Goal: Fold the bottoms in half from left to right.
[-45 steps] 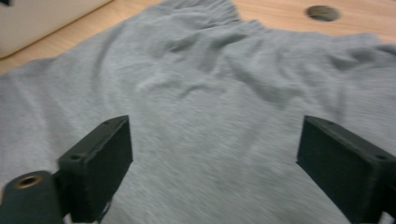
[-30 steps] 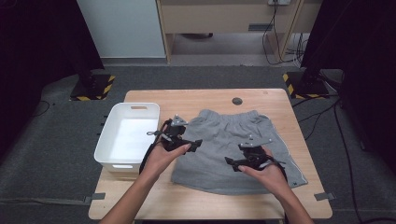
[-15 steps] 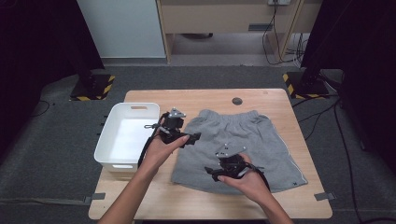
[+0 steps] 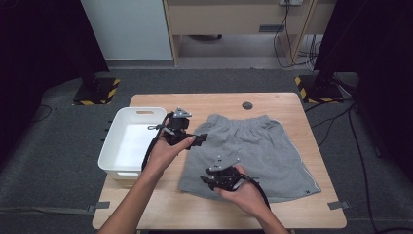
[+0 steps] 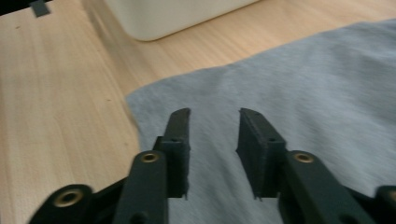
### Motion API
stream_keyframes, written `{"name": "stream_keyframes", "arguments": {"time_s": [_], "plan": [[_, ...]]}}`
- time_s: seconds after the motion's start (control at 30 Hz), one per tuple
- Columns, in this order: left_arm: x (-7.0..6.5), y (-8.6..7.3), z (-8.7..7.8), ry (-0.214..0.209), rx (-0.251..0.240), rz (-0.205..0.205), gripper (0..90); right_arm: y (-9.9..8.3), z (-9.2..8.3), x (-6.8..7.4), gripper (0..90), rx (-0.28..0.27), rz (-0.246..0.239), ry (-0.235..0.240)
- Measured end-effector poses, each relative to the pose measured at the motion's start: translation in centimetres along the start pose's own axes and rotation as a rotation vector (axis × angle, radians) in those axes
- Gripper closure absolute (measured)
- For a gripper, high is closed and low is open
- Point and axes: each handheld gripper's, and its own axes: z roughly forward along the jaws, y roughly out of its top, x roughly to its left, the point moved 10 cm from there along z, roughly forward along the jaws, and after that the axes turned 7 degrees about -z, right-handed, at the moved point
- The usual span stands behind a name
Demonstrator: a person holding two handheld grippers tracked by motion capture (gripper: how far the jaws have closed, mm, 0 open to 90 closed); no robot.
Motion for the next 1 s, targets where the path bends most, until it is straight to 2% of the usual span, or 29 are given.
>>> {"name": "stream_keyframes", "arguments": {"time_s": [0.1, 0.17, 0.3, 0.4, 0.6, 0.67, 0.83, 0.9, 1.0], "plan": [[0.3, 0.0, 0.0, 0.005, -0.001, -0.001, 10.9, 0.1, 1.3, 1.1, 76.4, 0.017, -0.022, 0.027], [0.5, 0.0, -0.1, 0.008, 0.003, 0.0, 10.8, 0.4, 2.0, 1.6, 76.1, 0.0, -0.008, 0.037], [0.4, 0.0, -0.1, 0.0, 0.002, -0.005, 10.9, 0.9, 3.4, 2.9, 66.4, -0.008, 0.003, 0.056], [0.3, 0.0, -0.3, 0.005, 0.0, 0.003, 11.0, 1.0, 4.2, 3.6, 63.5, -0.001, 0.007, 0.064], [0.1, 0.0, -0.3, 0.003, 0.003, 0.005, 11.0, 1.1, 5.3, 4.2, 54.7, 0.003, 0.022, 0.064], [0.1, 0.0, -0.3, 0.0, 0.002, 0.003, 11.0, 1.1, 5.9, 4.4, 50.1, 0.019, 0.006, 0.05], [-0.2, 0.1, -0.6, -0.007, -0.009, 0.003, 11.2, 1.3, 6.9, 4.7, 43.5, 0.03, 0.01, 0.044], [-0.2, 0.1, -0.7, -0.009, -0.006, 0.009, 11.2, 1.1, 7.6, 4.7, 39.0, 0.054, 0.005, 0.036], [-0.1, 0.0, -0.8, -0.001, -0.004, 0.009, 11.2, 0.7, 8.2, 4.7, 37.0, 0.08, 0.0, 0.021]]}}
